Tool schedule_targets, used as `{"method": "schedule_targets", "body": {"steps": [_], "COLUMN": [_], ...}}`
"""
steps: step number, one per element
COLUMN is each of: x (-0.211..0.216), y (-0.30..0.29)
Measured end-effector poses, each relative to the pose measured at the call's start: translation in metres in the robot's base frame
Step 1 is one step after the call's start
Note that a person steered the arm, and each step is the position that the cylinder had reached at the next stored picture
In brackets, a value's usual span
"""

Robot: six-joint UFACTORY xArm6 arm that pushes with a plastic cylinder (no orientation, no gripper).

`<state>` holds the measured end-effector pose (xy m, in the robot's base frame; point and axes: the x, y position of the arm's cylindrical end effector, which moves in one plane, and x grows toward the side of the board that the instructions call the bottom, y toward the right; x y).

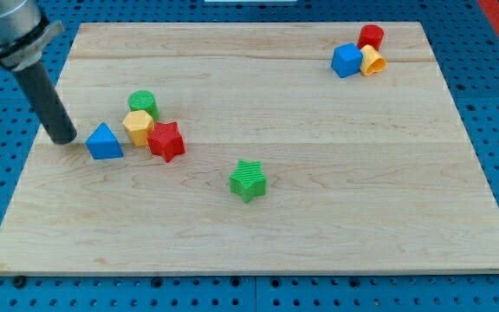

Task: Keep the green circle at the bottom left of the blue cube

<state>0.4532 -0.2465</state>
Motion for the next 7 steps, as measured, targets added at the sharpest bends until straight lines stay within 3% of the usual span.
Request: {"method": "schedule_targets", "body": {"steps": [1,3,5,7], "x": [0.013,-0.056,-0.081,-0.110], "y": [0.025,0.075,0.135,0.116]}}
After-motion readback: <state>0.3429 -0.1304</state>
